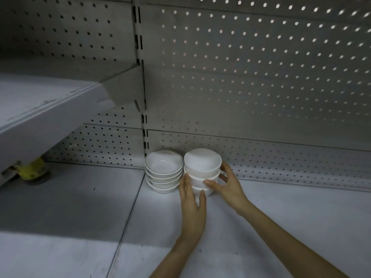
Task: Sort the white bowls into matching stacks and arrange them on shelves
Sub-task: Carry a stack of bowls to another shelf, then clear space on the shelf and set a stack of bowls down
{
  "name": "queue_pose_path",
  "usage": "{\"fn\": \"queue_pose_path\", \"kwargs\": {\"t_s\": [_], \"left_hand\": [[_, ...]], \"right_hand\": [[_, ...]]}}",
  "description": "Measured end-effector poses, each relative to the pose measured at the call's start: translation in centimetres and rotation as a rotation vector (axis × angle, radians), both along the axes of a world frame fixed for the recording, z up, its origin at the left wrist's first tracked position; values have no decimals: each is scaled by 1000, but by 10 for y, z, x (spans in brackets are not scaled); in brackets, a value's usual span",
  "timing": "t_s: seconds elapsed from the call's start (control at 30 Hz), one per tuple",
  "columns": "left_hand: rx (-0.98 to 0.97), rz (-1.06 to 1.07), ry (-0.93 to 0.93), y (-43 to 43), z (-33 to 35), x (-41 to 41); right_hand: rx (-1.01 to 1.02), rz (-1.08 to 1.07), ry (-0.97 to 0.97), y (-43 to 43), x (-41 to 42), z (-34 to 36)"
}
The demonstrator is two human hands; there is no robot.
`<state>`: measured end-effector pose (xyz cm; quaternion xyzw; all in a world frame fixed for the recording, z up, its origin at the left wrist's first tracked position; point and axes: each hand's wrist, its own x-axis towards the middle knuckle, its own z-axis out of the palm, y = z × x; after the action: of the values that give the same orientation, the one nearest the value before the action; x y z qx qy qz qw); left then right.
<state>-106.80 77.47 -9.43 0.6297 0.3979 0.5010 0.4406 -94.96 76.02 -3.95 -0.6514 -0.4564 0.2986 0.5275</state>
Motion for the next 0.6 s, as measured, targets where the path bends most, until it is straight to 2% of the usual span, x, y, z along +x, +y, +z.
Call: {"fn": "queue_pose_path", "kwargs": {"t_s": [0.27,0.43,0.6], "left_hand": [[18,-39,6,9,9,1],[4,-42,28,20,9,1],[28,-89,103,10,17,-4]], "right_hand": [[-19,-37,5,5,-4,3],[-74,16,8,9,-1,14],[-139,83,-196,-13,3,29]]}}
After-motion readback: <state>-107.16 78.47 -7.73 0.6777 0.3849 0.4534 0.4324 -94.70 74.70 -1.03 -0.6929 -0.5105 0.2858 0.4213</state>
